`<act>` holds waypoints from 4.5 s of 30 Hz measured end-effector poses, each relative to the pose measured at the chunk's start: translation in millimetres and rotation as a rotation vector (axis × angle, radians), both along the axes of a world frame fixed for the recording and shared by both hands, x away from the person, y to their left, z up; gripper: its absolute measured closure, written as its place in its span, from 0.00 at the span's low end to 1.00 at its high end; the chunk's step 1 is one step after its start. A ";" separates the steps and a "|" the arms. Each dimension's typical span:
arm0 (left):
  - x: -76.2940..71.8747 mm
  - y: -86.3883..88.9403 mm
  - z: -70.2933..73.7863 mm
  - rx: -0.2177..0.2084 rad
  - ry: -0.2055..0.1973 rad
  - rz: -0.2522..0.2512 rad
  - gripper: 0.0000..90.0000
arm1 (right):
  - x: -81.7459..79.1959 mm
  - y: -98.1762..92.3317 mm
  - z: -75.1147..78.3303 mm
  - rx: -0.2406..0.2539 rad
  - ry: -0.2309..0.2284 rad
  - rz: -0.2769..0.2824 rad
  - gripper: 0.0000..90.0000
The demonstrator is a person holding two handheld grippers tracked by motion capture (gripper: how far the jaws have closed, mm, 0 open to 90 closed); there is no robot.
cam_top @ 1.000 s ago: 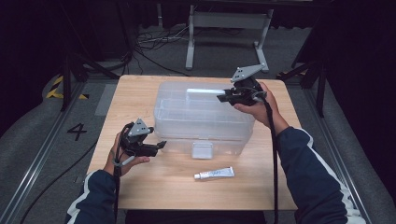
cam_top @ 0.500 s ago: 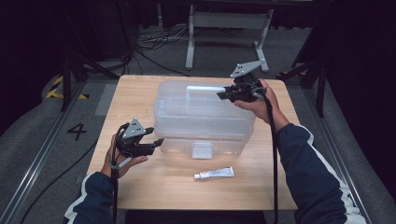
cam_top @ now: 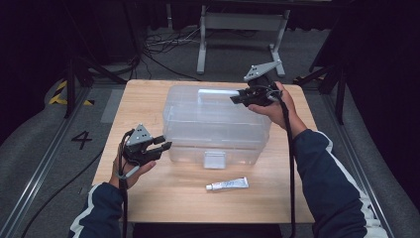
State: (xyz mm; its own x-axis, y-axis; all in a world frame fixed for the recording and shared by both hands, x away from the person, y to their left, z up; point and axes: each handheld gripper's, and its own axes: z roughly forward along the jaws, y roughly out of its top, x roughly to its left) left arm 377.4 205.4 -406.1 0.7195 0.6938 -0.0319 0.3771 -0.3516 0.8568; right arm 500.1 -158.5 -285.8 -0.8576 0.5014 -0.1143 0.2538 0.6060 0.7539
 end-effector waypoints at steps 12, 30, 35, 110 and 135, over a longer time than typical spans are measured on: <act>-1.6 -0.4 -1.7 -0.016 -0.032 -0.006 0.99 | -9.8 -1.8 7.0 -0.003 -0.067 -0.018 0.75; -1.4 -2.8 -1.1 0.033 -0.039 -0.025 1.00 | -27.5 -42.7 11.3 0.069 -0.120 -0.090 0.66; -1.6 -3.2 -0.8 0.040 -0.041 -0.025 1.00 | -37.4 -66.4 8.3 0.081 -0.146 -0.118 0.63; -3.9 -7.9 0.9 0.058 -0.054 -0.063 0.91 | -84.9 -123.9 -101.6 0.155 -0.267 -0.100 0.53; -4.3 -11.0 0.4 0.042 -0.047 -0.098 0.83 | -81.1 -96.1 -79.5 0.188 -0.593 -0.282 0.81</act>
